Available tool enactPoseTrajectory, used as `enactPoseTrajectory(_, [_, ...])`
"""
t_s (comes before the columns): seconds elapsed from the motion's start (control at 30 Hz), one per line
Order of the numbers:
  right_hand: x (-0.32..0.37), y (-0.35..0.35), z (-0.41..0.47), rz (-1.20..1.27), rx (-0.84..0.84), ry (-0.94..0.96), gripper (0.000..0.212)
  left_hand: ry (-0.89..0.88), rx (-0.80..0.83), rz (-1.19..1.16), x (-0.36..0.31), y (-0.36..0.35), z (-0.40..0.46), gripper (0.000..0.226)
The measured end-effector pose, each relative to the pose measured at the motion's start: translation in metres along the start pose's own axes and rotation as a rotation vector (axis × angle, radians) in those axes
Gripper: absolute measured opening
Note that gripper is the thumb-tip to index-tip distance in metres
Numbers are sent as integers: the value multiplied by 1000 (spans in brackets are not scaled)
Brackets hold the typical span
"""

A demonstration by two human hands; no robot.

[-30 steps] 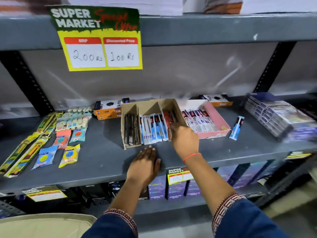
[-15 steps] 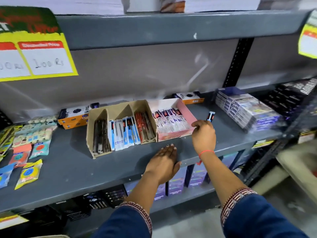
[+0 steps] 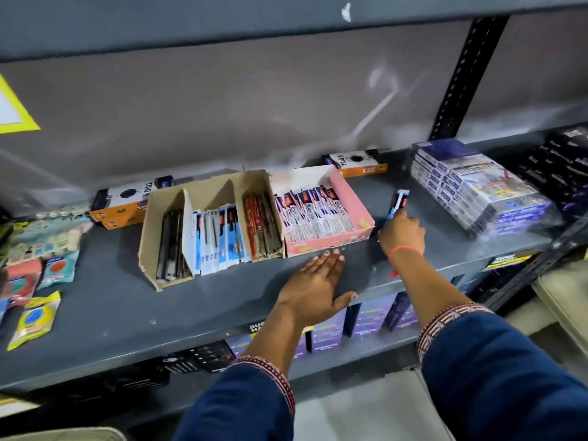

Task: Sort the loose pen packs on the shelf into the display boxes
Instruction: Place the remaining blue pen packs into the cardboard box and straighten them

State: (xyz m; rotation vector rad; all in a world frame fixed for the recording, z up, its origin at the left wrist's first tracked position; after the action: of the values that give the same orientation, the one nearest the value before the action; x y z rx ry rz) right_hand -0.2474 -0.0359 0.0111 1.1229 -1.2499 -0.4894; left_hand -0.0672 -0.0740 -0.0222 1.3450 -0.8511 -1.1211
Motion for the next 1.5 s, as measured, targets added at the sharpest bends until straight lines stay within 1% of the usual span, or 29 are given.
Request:
enactPoseTrajectory(0.07, [-1, 0, 9, 37, 11, -34, 36, 2, -6, 3, 0, 1, -1, 71])
enactPoseTrajectory(0.2, [-11, 2, 24, 162, 88, -138, 36, -5, -1, 23, 0, -1, -1, 71])
enactPoseTrajectory(0.27, [-17, 2, 27, 233, 125, -186, 32, -2, 0, 27, 0, -1, -1, 71])
enactPoseTrajectory(0.3, [-20, 2, 25, 274, 140, -200, 28, 1, 5, 28, 0, -1, -1, 71])
enactPoseTrajectory(0.37, [-25, 3, 24, 317, 146, -193, 10, 10, 25, 26, 0, -2, -1, 72])
enactPoseTrajectory(0.4, [-28, 4, 24, 342, 152, -193, 18, 15, 37, 27, 0, -3, 0, 72])
enactPoseTrajectory(0.43, [-29, 2, 24, 396, 163, -193, 30, 21, 50, 28, 1, -4, 1, 72])
enactPoseTrajectory(0.47, [-30, 1, 21, 492, 186, -199, 36, 26, 62, 27, 1, -5, 1, 72])
enactPoseTrajectory(0.6, [-35, -4, -2, 984, 279, -218, 32, 35, 80, 40, 4, -9, 2, 71])
enactPoseTrajectory(0.7, [-40, -2, -27, 1136, 354, -153, 30, 31, 51, 33, 4, -9, 0, 71])
enactPoseTrajectory(0.87, [-51, -2, -57, 1184, 456, -80, 27, 47, 59, -7, 4, -8, -5, 69])
enactPoseTrajectory(1.1, [-50, -1, -78, 1117, 521, -8, 25, 63, 78, -13, 7, -6, -19, 64])
enactPoseTrajectory(1.33, [-32, -3, -93, 1078, 555, 18, 22, 63, 62, 0, 13, 0, -38, 60])
enactPoseTrajectory(1.5, [-5, -14, -108, 1020, 600, 52, 22, 102, 6, -9, 34, 6, -63, 54])
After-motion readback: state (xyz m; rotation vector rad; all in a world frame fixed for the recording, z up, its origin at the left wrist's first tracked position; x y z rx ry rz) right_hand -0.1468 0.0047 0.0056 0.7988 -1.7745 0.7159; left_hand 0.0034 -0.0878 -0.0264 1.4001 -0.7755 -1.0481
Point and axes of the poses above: each hand's wrist, its own z-axis towards the middle knuckle, its own y-axis out of the back of the hand, x = y × z, the point moved 6 cm from there along z, towards the middle knuckle, and after that the axes turned 3 degrees about -y, right-handed, at the moved point
